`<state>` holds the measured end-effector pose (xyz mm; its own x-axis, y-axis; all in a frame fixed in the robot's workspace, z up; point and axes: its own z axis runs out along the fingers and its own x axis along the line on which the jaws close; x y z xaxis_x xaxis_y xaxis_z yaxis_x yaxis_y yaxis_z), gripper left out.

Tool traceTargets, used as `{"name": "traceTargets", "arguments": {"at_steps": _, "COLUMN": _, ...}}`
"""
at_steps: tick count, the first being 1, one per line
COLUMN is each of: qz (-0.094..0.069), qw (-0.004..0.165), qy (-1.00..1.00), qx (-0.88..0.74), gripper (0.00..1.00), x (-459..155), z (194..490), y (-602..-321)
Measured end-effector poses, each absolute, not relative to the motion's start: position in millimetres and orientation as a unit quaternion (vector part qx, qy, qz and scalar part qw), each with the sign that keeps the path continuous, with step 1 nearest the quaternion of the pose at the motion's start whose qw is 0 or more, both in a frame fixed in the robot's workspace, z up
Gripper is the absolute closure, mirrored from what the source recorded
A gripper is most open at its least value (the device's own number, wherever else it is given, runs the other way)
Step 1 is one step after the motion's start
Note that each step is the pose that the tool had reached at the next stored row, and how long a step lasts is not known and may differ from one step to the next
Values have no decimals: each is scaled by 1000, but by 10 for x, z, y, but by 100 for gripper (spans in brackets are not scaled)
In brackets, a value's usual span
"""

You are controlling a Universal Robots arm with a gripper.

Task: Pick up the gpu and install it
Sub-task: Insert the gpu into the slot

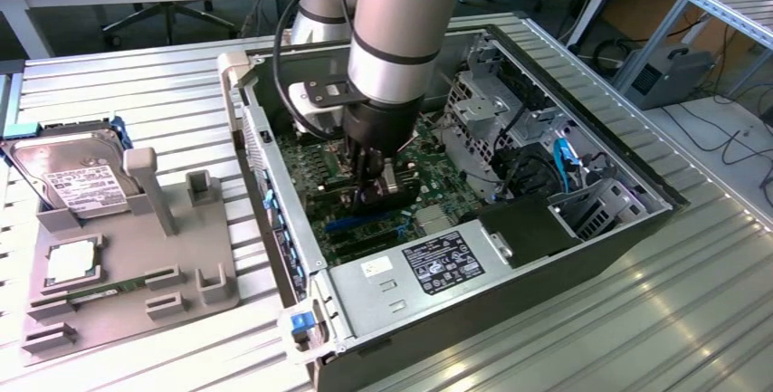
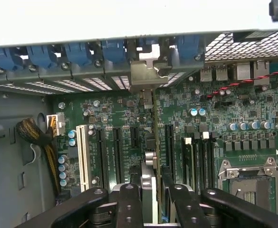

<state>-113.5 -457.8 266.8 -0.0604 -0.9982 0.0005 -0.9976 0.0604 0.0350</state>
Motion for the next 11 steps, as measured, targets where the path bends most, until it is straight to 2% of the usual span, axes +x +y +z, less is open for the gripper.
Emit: {"name": "traceTargets", "arguments": {"at_steps": 11, "qz": -12, "qw": 13, "qy": -729, "qx": 684, "gripper": 73, "x": -1217, "z": 2651, "y": -4533}}
